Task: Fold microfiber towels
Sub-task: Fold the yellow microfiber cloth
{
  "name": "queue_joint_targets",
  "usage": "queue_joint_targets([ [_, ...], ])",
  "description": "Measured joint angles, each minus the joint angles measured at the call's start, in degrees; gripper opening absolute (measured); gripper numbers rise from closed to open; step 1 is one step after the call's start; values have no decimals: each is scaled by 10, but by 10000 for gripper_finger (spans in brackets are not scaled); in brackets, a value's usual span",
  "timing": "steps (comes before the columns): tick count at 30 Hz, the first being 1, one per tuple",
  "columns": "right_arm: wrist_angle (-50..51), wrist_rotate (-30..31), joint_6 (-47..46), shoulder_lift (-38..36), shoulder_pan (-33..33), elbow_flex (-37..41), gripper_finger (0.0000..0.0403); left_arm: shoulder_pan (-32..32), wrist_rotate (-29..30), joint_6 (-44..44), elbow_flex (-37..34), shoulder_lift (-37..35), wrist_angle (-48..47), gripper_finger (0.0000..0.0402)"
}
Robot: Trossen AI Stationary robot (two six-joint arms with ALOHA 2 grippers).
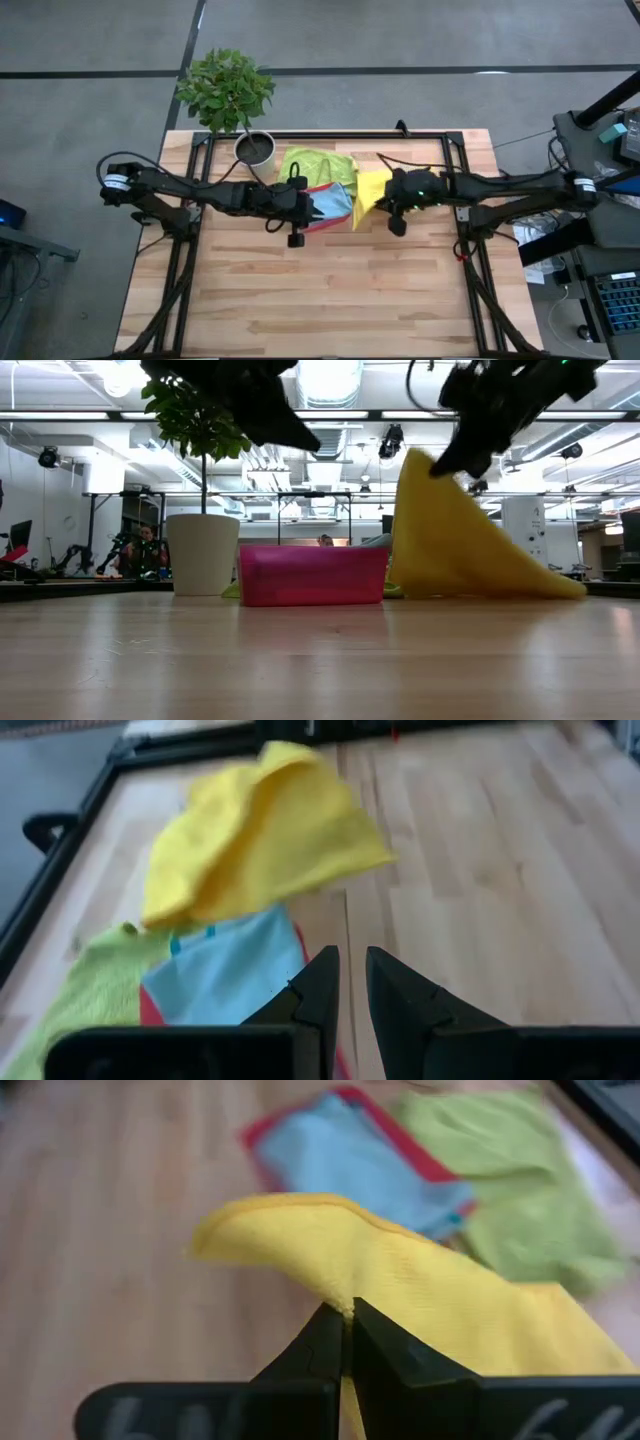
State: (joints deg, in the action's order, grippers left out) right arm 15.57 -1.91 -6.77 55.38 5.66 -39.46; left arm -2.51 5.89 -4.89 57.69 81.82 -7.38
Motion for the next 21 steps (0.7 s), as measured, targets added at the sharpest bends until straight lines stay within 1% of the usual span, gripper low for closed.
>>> queue_joint_targets([
  [2,0,-10,-14,-22,-25,1,9,-3,0,0,0,0,18,40],
  [4,-17,0,-29,-36,-54,2,9,-9,0,0,0,0,39,40],
  [8,-80,70,-43,-38,-116,4,9,-28,-3,0,0,2,76,43],
  [10,-104,108,-42,-31,-143,4,9,-40,-3,0,0,5,89,53],
  [14,-155,177,-43,-8,-181,4,9,-70,-2,12,0,13,115,93],
  [16,-185,202,-42,5,-193,4,9,-85,10,25,-1,17,118,117],
  [18,-213,209,-35,19,-200,4,9,-95,38,31,-1,24,125,143],
  [21,-234,210,-25,35,-202,4,9,-104,103,32,-1,27,123,178],
])
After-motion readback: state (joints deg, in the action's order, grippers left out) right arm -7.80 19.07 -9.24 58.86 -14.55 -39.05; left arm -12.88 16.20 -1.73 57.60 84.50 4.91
